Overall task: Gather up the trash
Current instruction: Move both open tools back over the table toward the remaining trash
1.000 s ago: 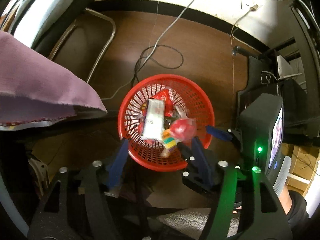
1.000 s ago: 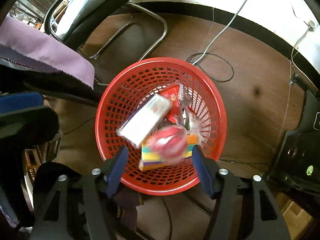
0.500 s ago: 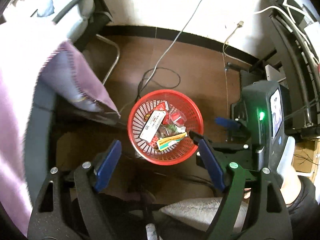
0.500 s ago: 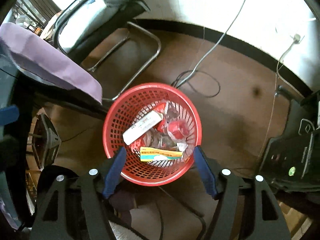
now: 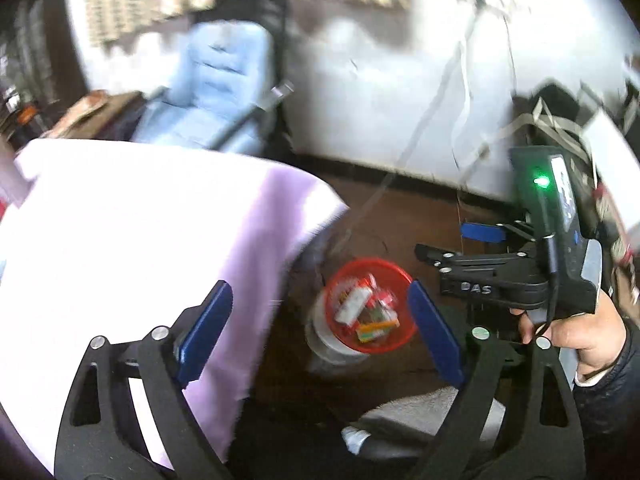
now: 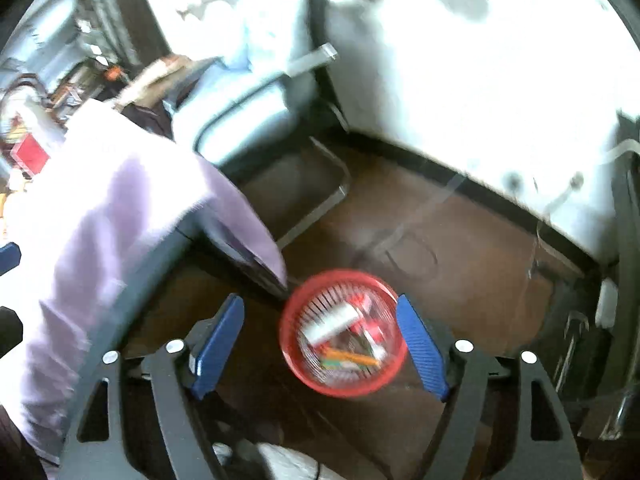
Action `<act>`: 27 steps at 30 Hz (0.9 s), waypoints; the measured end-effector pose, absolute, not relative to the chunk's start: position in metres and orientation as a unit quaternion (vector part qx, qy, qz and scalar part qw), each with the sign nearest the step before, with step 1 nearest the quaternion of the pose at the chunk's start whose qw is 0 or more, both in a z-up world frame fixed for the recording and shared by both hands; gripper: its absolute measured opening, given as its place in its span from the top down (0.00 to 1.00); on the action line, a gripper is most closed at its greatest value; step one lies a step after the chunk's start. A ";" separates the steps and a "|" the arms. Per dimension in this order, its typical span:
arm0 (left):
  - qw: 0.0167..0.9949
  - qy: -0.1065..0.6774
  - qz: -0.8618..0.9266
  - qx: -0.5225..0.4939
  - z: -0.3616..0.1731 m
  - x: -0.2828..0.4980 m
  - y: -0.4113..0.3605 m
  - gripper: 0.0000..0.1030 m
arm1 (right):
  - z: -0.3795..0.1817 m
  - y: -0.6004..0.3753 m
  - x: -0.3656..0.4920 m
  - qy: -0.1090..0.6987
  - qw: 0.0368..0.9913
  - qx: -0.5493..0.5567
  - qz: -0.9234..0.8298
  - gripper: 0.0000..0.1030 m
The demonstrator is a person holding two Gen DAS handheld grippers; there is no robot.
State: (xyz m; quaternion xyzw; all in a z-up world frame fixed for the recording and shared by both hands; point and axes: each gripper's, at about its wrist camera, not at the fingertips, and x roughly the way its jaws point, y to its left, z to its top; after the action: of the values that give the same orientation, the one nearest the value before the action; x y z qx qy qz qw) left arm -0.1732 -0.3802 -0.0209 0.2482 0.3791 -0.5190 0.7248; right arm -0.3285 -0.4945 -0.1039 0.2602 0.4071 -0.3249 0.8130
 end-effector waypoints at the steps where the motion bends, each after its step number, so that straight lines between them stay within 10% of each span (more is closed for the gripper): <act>1: 0.733 0.375 -0.513 0.242 -0.013 -0.167 -0.371 0.14 | -0.090 -0.488 -0.320 0.397 0.824 0.252 -0.317 0.22; 12: 0.829 0.374 -0.393 0.138 0.057 -0.077 -0.253 0.11 | 0.021 -0.399 -0.195 0.333 0.909 0.160 -0.192 0.14; 27: 0.878 0.397 -0.256 0.081 0.062 0.005 -0.143 0.11 | 0.035 -0.289 -0.082 0.357 0.926 0.095 -0.074 0.11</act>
State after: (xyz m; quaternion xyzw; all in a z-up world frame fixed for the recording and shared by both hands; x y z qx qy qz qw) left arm 0.0046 -0.1427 0.0624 0.0808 0.3971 -0.2563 0.8775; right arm -0.0816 -0.2890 0.0353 0.0953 0.3568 -0.0744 0.9263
